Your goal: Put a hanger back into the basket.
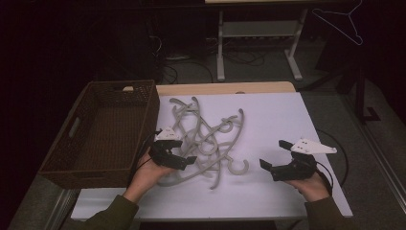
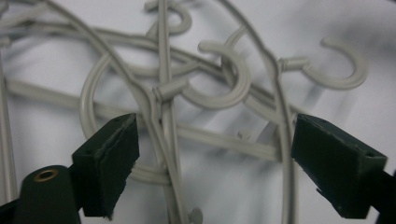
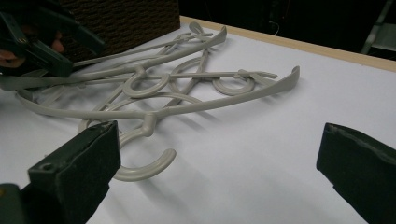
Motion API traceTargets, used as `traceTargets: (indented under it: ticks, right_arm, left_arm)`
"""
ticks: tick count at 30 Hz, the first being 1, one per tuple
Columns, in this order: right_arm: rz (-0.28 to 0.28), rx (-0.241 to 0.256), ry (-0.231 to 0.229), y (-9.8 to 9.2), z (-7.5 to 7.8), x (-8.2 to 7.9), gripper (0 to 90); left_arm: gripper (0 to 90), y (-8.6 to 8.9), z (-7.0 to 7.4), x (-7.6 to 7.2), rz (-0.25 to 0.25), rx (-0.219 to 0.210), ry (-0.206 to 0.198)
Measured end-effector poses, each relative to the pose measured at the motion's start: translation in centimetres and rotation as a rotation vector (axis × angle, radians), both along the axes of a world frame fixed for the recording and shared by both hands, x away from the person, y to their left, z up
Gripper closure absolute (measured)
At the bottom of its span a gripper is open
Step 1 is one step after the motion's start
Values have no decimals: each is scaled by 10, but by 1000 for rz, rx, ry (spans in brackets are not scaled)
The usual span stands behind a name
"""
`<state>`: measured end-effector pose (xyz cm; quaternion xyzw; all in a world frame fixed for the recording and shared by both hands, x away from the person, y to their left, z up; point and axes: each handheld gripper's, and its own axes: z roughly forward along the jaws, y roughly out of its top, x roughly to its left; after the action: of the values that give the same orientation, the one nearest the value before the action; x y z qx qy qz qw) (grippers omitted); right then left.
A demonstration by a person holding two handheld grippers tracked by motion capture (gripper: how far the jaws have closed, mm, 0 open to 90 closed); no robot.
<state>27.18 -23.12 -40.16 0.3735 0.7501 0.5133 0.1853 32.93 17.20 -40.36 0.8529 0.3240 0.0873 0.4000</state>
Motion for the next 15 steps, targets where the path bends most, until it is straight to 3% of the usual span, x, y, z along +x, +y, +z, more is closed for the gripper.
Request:
traceTargets:
  ticks: [4,9,15]
  right_arm:
    - [0,-2,0,0,0,0,0]
    - [-2,4,-2,-2,0,0,0]
    - [-2,4,1,-1,0,0,0]
  left_arm:
    - [226,0,-5,-1,29,13,21]
    - [269,1,-8,-4,70,69,45]
    - [320,4,-10,-3,113,87,75]
